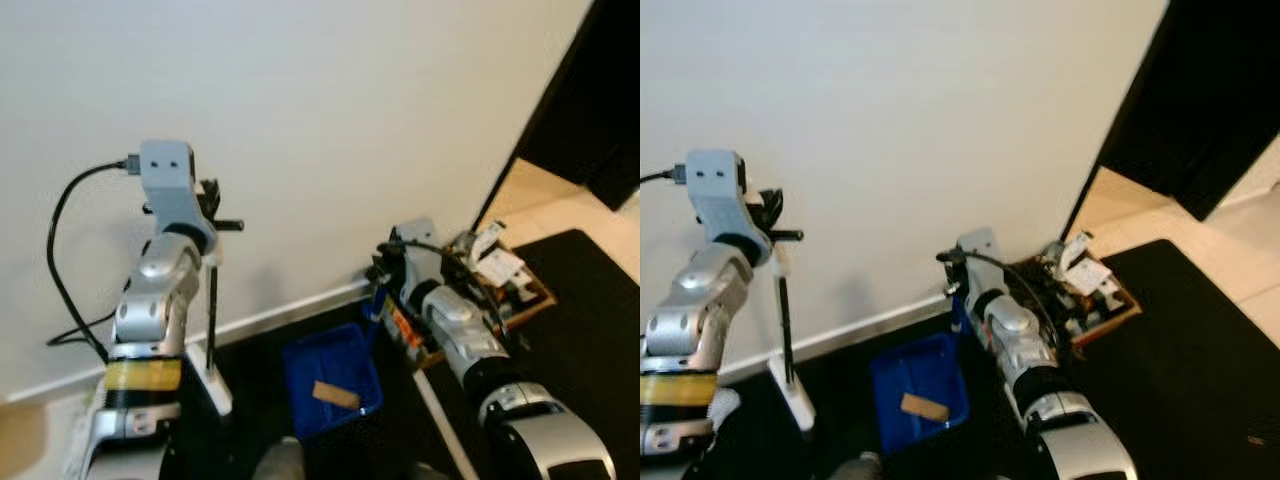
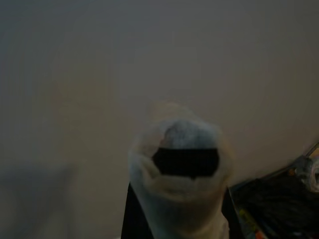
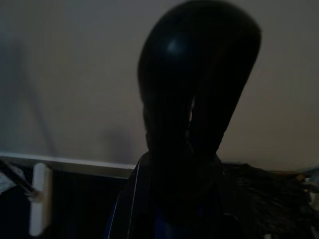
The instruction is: Sweep floor
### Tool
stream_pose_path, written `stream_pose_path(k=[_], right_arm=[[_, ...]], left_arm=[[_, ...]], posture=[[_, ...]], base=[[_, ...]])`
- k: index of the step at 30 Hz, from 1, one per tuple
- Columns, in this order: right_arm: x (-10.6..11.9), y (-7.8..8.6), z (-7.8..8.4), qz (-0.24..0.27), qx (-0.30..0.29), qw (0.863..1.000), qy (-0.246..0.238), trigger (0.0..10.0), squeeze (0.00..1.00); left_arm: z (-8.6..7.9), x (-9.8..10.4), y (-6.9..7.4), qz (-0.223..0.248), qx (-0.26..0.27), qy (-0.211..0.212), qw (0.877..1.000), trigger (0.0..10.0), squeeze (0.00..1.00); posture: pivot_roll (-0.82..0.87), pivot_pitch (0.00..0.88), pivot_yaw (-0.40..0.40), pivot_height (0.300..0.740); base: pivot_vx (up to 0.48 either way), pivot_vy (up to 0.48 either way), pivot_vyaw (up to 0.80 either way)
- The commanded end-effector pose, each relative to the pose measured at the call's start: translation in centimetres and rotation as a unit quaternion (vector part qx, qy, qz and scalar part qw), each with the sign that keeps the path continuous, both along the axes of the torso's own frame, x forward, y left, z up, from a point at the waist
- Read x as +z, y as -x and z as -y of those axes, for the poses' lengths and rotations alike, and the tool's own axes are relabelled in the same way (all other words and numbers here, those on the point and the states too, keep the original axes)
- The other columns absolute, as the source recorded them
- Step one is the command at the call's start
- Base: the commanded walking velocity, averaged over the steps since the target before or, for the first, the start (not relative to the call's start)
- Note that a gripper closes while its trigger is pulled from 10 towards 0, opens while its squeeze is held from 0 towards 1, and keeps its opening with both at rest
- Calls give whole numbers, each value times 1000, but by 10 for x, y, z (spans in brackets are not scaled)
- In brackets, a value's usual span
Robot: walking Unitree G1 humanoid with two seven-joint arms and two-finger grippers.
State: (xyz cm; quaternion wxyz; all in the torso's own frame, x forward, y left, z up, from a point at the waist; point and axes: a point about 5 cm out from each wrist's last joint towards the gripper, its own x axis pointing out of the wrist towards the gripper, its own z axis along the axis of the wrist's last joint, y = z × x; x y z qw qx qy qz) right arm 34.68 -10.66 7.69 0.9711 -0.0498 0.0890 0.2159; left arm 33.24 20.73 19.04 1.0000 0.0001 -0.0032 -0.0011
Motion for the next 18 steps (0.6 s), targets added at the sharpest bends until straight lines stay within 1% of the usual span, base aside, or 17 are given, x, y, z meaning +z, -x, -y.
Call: stream_pose_path(k=[1,15,18], right_arm=[[7,-2,-1,15,-2,1000,-13,10000,0],[6,-1,-2,14,-1,1000,-14,10000,0],[5,-1,-3,12,3,1000,-14,10000,0]], left_arm=[[-4,4,0,7,8,-15,1000,10000,0],[-4,4,0,6,11,-17,1000,10000,0],[-6,4,0,5,19,-17,1000,10000,0]], posture=[[212,57,26,740],[213,57,29,740],[214,57,29,740]], base=[[412,0,0],[437,0,0],[346,0,0]])
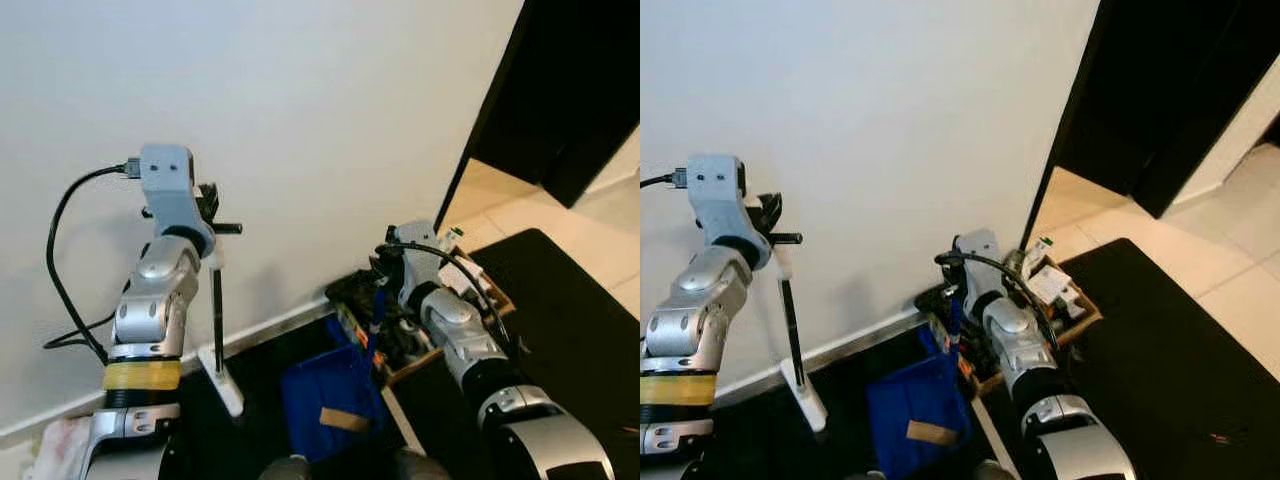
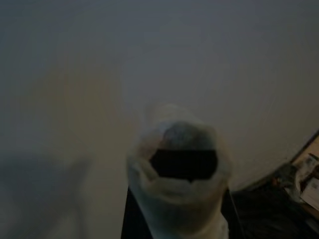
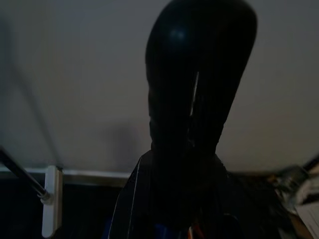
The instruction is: Sweep floor
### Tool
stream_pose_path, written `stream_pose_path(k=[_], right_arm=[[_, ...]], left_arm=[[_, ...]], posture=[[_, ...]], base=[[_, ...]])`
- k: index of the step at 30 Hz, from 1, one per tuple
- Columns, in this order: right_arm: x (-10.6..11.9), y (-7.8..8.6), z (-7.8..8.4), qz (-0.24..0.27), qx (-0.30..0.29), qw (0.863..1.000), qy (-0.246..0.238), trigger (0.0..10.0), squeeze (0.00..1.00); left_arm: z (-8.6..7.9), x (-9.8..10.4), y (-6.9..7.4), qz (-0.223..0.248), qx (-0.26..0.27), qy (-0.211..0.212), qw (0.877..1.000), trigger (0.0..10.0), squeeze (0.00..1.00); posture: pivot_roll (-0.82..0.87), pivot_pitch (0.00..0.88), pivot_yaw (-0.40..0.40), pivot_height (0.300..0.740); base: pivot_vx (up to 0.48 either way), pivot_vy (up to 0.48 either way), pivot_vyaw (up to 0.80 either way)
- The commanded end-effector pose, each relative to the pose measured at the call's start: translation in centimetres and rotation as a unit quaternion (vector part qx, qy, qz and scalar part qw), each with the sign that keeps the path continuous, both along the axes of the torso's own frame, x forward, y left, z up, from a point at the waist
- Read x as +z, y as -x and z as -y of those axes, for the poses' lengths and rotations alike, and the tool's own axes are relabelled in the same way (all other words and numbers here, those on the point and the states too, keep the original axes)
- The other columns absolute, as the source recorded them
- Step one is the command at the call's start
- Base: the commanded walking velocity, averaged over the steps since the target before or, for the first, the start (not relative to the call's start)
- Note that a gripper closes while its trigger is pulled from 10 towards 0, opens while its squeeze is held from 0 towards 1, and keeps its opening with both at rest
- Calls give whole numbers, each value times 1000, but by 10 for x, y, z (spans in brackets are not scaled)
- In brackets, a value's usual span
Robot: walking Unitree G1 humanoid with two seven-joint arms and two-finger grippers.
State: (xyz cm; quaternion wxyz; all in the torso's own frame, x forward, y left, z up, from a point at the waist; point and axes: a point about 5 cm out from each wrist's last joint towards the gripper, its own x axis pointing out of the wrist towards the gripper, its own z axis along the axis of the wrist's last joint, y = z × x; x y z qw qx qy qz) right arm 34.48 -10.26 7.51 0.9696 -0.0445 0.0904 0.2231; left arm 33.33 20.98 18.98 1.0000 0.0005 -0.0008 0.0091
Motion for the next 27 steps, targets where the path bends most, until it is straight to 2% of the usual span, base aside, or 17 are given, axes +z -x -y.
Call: stream_pose_path(k=[1,12,17,18,21,23,27], right_arm=[[6,-2,1,14,0,1000,-10,10000,0],[17,-3,-7,37,34,998,-33,10000,0],[56,-6,-21,106,80,987,-92,10000,0],[56,-6,-21,106,80,987,-92,10000,0],[82,-12,-19,149,62,980,-117,10000,0],[109,-15,-16,186,55,973,-128,10000,0],[130,-20,-2,200,29,975,-92,10000,0]], left_arm=[[-4,4,0,8,12,-16,1000,10000,0],[-3,2,1,2,11,-24,1000,10000,0],[-4,0,1,-2,12,-23,1000,10000,0],[-4,0,1,-2,12,-23,1000,10000,0],[-4,0,1,-3,12,-25,1000,10000,0],[-5,-1,1,-7,13,-28,1000,10000,0],[-7,-4,1,-14,19,-31,999,10000,0]], posture=[[214,58,29,740],[216,57,29,740],[214,57,31,740],[214,57,31,740],[213,57,32,740],[211,57,30,740],[206,56,24,740]], base=[[0,0,0],[0,0,0],[0,0,0],[0,0,0],[0,0,0],[0,0,0],[0,0,0]])
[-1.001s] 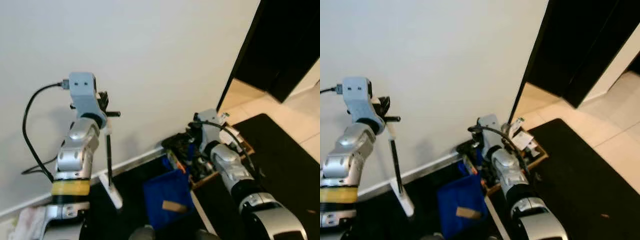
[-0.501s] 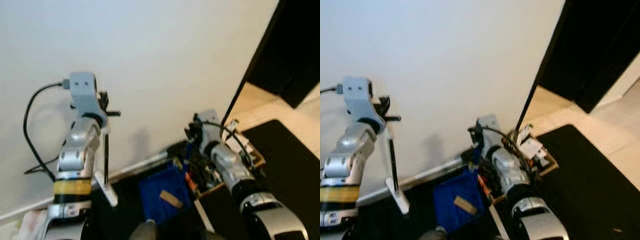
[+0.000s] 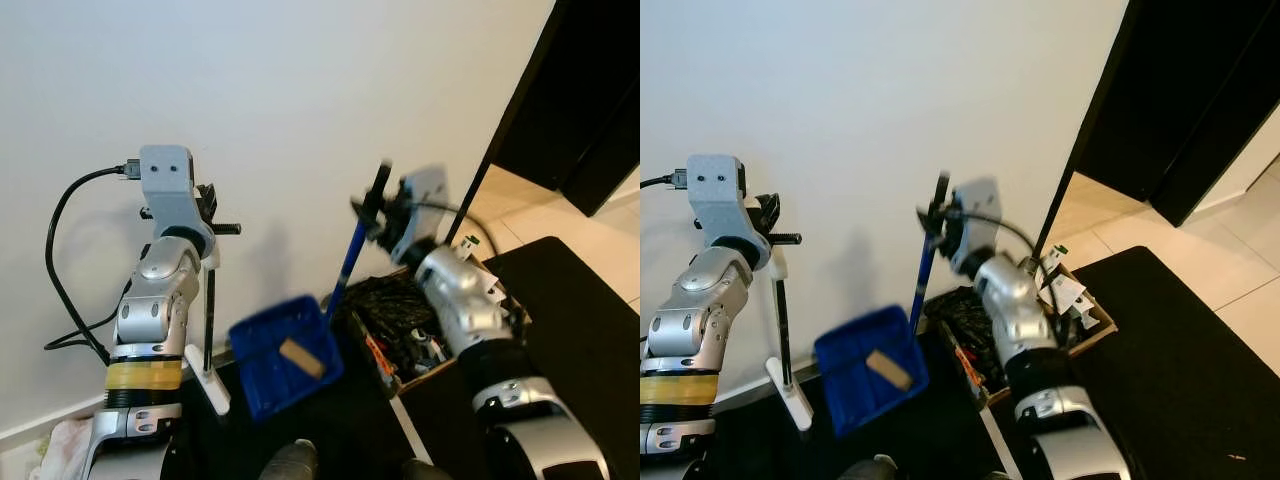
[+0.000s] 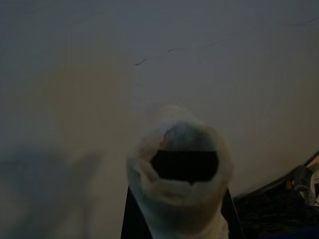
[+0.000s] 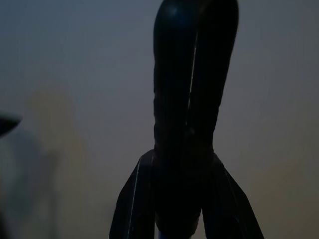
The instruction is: Sweep floor
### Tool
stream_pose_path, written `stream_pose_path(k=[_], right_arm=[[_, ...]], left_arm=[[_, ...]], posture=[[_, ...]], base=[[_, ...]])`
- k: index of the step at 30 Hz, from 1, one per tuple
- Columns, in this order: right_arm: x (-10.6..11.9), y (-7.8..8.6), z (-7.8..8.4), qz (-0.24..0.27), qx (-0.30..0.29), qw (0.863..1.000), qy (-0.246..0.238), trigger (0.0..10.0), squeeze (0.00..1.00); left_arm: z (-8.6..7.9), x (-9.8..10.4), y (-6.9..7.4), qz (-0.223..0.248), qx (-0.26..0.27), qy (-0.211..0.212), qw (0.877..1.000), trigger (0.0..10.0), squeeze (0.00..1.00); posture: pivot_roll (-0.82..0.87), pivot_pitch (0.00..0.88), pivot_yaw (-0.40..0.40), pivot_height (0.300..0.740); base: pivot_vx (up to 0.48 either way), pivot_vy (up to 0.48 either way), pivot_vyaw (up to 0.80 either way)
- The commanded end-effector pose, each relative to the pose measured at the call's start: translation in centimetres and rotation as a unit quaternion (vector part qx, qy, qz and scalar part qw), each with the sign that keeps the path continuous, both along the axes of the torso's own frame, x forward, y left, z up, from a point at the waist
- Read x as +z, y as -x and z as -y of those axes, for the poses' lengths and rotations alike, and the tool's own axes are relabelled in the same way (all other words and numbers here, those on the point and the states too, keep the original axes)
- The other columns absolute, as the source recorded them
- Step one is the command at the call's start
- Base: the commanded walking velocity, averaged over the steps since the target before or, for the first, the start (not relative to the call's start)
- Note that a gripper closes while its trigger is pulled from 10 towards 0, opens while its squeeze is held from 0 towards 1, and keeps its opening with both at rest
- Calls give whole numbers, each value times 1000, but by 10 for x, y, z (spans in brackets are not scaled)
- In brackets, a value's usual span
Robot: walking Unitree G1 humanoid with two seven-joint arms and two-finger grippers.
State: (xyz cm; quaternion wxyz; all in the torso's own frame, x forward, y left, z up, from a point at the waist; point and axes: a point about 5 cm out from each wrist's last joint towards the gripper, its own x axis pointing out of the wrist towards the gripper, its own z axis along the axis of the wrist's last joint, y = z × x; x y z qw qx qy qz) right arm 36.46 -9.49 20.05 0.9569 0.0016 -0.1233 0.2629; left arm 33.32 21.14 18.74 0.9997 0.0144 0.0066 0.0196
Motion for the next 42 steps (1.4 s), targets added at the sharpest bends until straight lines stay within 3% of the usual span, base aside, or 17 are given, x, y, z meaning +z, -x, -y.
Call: stream_pose_path(k=[1,4,5,6,7,8,9,11,16,19,23,28,30,33,39,41,42], right_arm=[[5,0,5,5,-19,1000,-1,10000,0],[11,-2,11,7,-31,999,-1,10000,0],[28,-3,26,23,-54,998,-16,10000,0],[28,-3,26,23,-54,998,-16,10000,0],[50,-5,43,49,-75,996,-32,10000,0],[50,-5,43,49,-75,996,-32,10000,0],[105,-9,76,111,-115,986,-54,10000,0],[105,-9,76,111,-115,986,-54,10000,0],[162,-9,101,149,-130,974,-114,10000,0],[176,-6,104,161,-124,970,-132,10000,0],[191,-1,111,205,-166,962,-71,10000,0],[192,-7,106,248,-193,949,14,10000,0],[192,-7,106,248,-193,949,14,10000,0],[188,-16,81,273,-181,940,96,10000,0],[185,-19,64,294,-160,932,138,10000,0],[181,-19,35,337,-124,915,182,10000,0],[181,-19,35,337,-124,915,182,10000,0]], left_arm=[[-6,-2,1,-7,8,-18,1000,10000,0],[-6,-2,1,-7,8,-17,1000,10000,0],[-6,-3,2,-8,8,-17,1000,10000,0],[-6,-3,2,-8,8,-17,1000,10000,0],[-5,-5,1,-11,7,-16,1000,10000,0],[-5,-5,1,-11,7,-16,1000,10000,0],[-1,-6,-1,-13,1,-14,1000,10000,0],[-1,-6,-1,-13,1,-14,1000,10000,0],[4,-6,-4,-11,-6,-13,1000,10000,0],[5,-7,-4,-11,-6,-13,1000,10000,0],[5,-9,-2,-13,-5,-12,1000,10000,0],[5,-13,-2,-18,-5,-11,1000,10000,0],[5,-13,-2,-18,-5,-11,1000,10000,0],[6,-15,-3,-19,-4,-8,1000,10000,0],[7,-17,-2,-20,-4,-6,1000,10000,0],[9,-19,1,-20,-3,-3,1000,10000,0],[9,-19,1,-20,-3,-3,1000,10000,0]], posture=[[206,56,24,740],[206,56,24,740],[198,54,28,740],[198,54,28,740],[191,51,30,740],[191,51,30,740],[178,39,32,740],[178,39,32,740],[180,26,26,740],[180,25,22,740],[176,24,21,740],[173,24,20,740],[173,24,20,740],[175,27,16,740],[175,28,11,740],[191,31,-6,740],[191,31,-6,740]], base=[[0,0,0],[0,0,0],[0,0,0],[0,0,0],[0,0,0],[0,0,0],[0,0,0],[0,0,0],[0,0,0],[0,0,0],[0,0,0],[0,0,0],[0,0,0],[0,0,0],[0,0,0],[0,0,0],[0,0,0]])
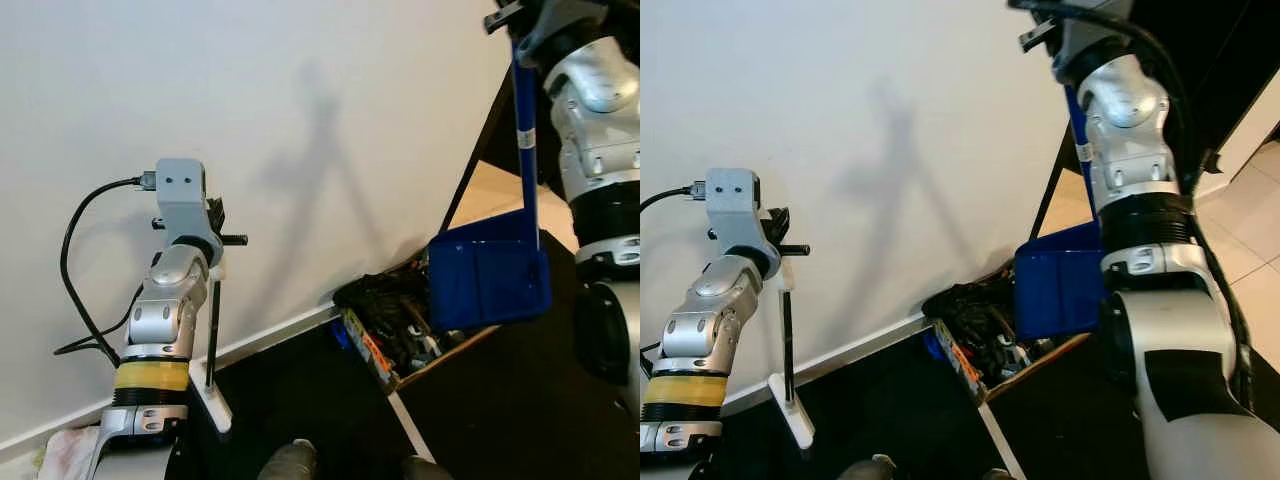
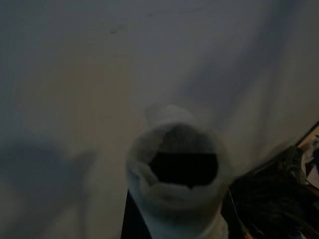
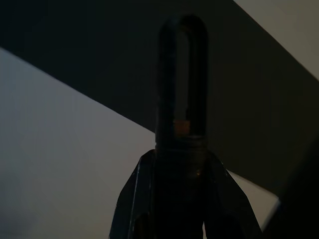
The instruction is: Sweep floor
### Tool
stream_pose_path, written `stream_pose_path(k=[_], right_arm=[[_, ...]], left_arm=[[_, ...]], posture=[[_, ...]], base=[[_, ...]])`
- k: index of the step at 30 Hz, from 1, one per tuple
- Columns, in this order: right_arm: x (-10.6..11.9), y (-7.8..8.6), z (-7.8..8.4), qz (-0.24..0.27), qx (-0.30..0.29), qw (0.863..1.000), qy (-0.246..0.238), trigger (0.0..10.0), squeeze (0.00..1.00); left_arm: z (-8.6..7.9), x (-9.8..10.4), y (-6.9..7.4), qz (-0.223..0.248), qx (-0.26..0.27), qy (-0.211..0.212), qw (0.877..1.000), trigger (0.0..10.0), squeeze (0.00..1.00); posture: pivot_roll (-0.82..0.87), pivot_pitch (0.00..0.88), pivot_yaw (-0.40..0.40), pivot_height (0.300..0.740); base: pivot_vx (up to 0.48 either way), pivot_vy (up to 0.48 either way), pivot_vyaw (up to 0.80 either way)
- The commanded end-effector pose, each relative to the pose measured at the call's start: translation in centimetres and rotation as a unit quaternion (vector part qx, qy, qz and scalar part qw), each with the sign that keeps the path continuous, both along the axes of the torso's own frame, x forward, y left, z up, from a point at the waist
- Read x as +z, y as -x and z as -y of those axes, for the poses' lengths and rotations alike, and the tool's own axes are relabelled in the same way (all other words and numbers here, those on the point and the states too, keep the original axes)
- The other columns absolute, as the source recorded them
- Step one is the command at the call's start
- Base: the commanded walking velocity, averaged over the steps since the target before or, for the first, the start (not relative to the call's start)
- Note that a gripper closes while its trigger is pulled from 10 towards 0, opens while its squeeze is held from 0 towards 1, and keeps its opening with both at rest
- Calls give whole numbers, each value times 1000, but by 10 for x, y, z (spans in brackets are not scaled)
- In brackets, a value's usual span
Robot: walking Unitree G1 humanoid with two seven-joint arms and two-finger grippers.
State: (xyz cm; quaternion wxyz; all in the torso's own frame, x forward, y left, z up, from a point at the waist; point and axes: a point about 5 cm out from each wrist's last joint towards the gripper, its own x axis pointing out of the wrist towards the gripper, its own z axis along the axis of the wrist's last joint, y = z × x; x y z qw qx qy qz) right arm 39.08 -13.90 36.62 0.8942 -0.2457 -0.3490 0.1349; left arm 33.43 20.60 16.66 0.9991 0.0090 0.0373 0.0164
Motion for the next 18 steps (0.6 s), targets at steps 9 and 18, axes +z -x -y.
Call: stream_pose_path(k=[9,18], right_arm=[[-7,16,-64,131,57,975,169,10000,0],[-41,22,-82,139,101,954,245,10000,0]], left_arm=[[4,-4,7,8,7,-4,1000,10000,0],[6,-4,7,7,5,-4,1000,10000,0]], posture=[[204,38,-26,740],[195,42,-16,740]], base=[[0,0,0],[0,0,0]])
